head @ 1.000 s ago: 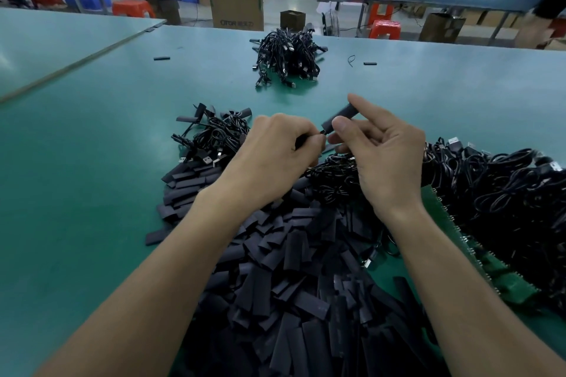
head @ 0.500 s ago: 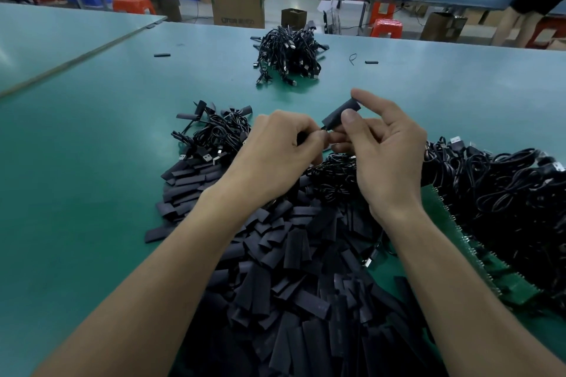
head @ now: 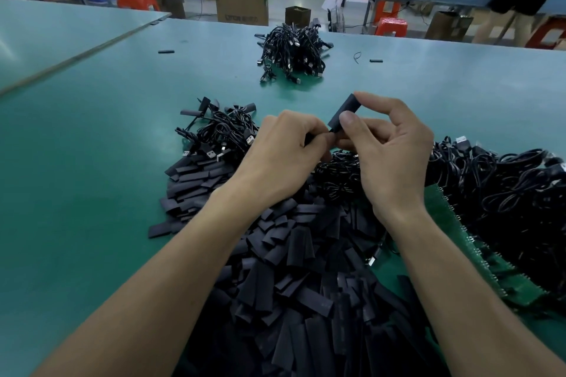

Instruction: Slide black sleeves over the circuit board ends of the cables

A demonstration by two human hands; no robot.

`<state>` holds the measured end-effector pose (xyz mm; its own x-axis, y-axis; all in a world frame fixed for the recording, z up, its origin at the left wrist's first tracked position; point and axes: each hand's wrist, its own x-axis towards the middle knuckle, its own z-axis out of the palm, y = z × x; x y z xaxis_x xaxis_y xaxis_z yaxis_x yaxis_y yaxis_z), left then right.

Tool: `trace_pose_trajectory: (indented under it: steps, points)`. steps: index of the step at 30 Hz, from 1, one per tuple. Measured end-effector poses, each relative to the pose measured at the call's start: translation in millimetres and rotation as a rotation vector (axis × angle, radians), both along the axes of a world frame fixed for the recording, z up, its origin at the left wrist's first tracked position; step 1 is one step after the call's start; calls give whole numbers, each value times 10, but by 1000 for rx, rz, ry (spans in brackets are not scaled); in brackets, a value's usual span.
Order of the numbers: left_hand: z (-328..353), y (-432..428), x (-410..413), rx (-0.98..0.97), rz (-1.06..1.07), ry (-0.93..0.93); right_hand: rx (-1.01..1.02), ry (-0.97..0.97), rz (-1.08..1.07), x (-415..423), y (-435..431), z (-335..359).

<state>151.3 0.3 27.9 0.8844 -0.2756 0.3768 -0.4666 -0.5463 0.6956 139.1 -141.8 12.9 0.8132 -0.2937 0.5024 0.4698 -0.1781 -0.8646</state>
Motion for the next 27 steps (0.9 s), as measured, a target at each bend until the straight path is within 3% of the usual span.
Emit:
trace_pose_trajectory:
  steps: [14, 17, 21, 24, 27]
  points:
    - [-41, -19, 26, -72, -27, 64, -123, 66, 40, -39, -26, 104]
    - [-42, 15, 37, -76, -47, 113, -37, 76, 44, -42, -59, 139]
    - [-37, 130, 95, 62, -90, 240, 159, 51, 36, -39, -124, 194]
    - [-49, 176, 156, 70, -49, 190, 181, 53, 13, -35, -151, 213]
    - [-71, 212, 220, 4, 44, 100, 38, 137, -58, -7, -179, 166]
